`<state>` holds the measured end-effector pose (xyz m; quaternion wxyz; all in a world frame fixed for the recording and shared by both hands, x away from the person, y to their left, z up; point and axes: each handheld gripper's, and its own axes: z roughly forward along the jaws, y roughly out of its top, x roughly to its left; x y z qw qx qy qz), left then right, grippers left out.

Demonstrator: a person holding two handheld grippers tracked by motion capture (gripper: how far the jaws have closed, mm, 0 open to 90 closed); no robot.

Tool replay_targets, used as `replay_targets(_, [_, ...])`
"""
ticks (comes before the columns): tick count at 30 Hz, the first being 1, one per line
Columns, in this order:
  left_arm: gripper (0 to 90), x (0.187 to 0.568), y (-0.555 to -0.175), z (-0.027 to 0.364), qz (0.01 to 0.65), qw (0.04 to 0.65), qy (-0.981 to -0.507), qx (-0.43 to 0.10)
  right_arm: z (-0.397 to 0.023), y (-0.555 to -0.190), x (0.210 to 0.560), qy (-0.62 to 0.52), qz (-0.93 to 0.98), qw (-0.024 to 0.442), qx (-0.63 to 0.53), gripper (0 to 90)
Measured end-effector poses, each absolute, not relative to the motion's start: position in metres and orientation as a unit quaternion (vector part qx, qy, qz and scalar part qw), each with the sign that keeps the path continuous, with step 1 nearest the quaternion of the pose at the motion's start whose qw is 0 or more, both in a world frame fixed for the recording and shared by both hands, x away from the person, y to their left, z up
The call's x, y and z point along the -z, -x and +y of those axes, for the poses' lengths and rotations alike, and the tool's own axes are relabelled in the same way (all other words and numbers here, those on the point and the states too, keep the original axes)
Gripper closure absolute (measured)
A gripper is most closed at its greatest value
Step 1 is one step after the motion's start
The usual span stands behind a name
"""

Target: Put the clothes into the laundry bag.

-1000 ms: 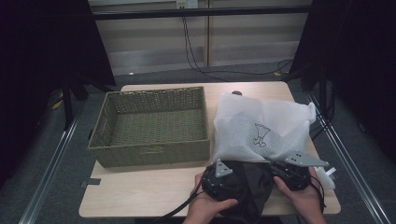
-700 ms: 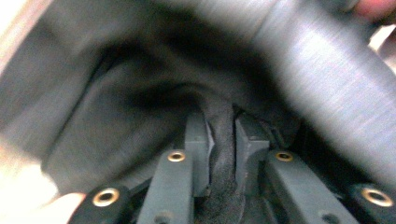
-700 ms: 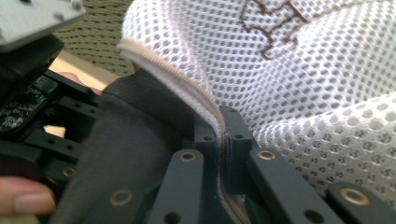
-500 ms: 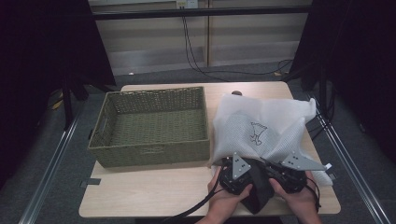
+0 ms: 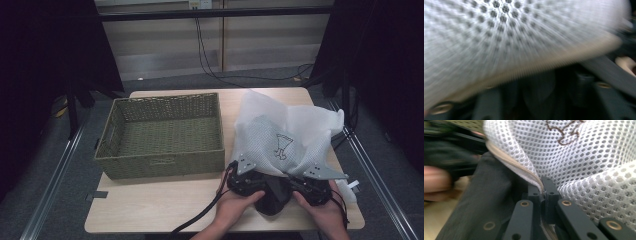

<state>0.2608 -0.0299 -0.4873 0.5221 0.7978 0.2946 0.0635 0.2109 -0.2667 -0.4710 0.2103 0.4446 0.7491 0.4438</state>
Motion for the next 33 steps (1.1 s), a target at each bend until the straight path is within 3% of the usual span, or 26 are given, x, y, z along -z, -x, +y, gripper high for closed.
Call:
replay_targets(4, [33.9,0.485,-0.251,0.013,0.293,0.524,-0.797,-0.072,-0.273,-0.217,0.474,-0.464,0.744,0.212,-0.431,87.0])
replay_targets(9, [31.6,0.5,-0.255,0.044,0.346,0.495,-0.792,-0.09,-0.279,-0.222,0.476,-0.478,0.736,0.219,-0.427,86.7])
replay_targets(12, [31.9,0.504,-0.26,0.042,0.367,0.473,-0.796,-0.085,-0.282,-0.223,0.475,-0.48,0.735,0.221,-0.424,86.6])
replay_targets(19, [32.4,0.507,-0.263,0.014,0.32,0.426,-0.845,-0.058,-0.295,-0.226,0.484,-0.469,0.731,0.251,-0.427,86.6])
replay_targets(21, [39.1,0.507,-0.261,0.008,0.303,0.423,-0.852,-0.059,-0.3,-0.227,0.488,-0.474,0.724,0.263,-0.427,86.4])
replay_targets(24, [67.5,0.506,-0.26,0.004,0.286,0.421,-0.859,-0.055,-0.304,-0.228,0.49,-0.483,0.711,0.257,-0.441,84.4])
replay_targets(26, [81.2,0.506,-0.262,0.004,0.284,0.422,-0.86,-0.044,-0.304,-0.226,0.488,-0.478,0.705,0.25,-0.461,76.5])
replay_targets(30, [87.0,0.507,-0.261,0.007,0.286,0.427,-0.857,-0.042,-0.303,-0.212,0.473,-0.458,0.686,0.266,-0.498,52.7])
replay_targets(33, [87.1,0.507,-0.261,0.008,0.287,0.428,-0.856,-0.041,-0.301,-0.192,0.454,-0.452,0.666,0.292,-0.516,41.7])
